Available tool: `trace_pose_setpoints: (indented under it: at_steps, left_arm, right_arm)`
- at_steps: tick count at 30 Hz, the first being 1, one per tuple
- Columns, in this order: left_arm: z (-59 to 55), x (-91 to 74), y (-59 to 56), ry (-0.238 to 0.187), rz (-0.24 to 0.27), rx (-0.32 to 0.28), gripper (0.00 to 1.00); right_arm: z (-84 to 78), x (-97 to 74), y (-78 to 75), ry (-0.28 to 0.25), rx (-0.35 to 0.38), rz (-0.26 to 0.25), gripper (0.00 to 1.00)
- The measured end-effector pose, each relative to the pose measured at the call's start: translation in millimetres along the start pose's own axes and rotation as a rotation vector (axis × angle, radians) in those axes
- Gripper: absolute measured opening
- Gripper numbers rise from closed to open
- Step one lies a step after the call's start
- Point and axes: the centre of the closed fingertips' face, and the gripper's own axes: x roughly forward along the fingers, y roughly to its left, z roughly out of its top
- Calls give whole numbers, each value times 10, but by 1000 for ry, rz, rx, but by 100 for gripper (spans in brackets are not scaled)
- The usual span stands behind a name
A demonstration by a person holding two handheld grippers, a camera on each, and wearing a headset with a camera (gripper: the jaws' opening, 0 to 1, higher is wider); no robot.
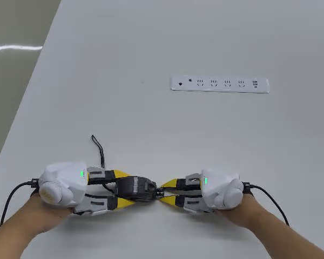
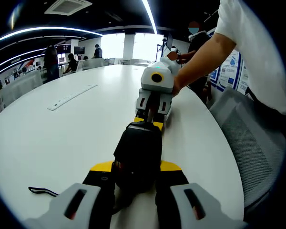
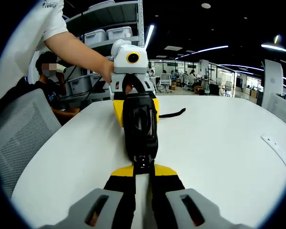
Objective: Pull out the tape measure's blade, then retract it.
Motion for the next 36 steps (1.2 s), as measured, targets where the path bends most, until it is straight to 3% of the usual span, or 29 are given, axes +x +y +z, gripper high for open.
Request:
trace_pose_setpoints:
  at_steps: [26,36]
  left_arm:
    - [-11,2,-5,-2,-2,0,28]
    - [-15,1,-6,-2,-3,2,28]
  right_arm:
    - [-128,-332,-11,5,38,-26,9]
    - [-153,-364,-52,13,45,-29,9]
